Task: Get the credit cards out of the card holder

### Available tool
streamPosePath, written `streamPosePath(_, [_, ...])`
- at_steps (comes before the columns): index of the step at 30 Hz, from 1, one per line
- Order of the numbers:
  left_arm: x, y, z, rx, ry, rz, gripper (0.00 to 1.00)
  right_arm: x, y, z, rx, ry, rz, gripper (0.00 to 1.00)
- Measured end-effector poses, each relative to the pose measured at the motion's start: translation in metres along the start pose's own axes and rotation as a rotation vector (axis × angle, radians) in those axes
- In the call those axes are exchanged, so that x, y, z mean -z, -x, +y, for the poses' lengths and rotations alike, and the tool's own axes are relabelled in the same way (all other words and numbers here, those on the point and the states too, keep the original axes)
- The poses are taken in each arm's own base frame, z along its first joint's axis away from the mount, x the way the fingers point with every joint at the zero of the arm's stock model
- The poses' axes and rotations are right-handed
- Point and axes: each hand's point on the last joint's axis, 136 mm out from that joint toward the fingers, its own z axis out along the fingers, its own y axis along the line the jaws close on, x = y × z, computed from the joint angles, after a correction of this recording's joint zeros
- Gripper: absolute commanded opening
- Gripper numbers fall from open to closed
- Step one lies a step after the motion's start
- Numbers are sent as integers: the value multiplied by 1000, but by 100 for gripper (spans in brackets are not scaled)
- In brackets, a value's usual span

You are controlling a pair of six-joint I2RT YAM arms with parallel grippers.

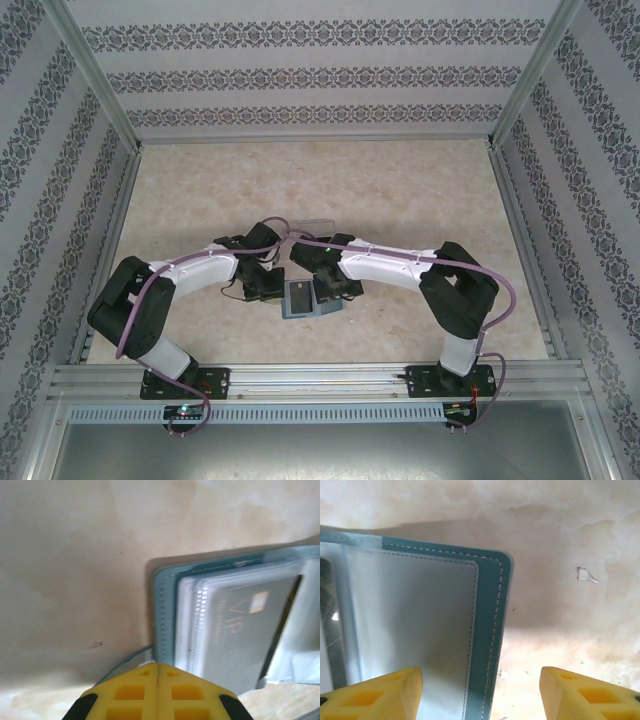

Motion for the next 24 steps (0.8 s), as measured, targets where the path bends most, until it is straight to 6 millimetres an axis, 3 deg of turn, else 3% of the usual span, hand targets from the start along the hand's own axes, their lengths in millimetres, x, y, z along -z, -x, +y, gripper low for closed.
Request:
streamPosePath(15, [5, 3, -36, -32, -80, -9, 3, 38, 17, 13, -60, 230, -82, 52])
streamPosePath(24, [-6, 2, -31, -31, -44, 8, 1, 28, 15, 45, -113, 494, -34, 48])
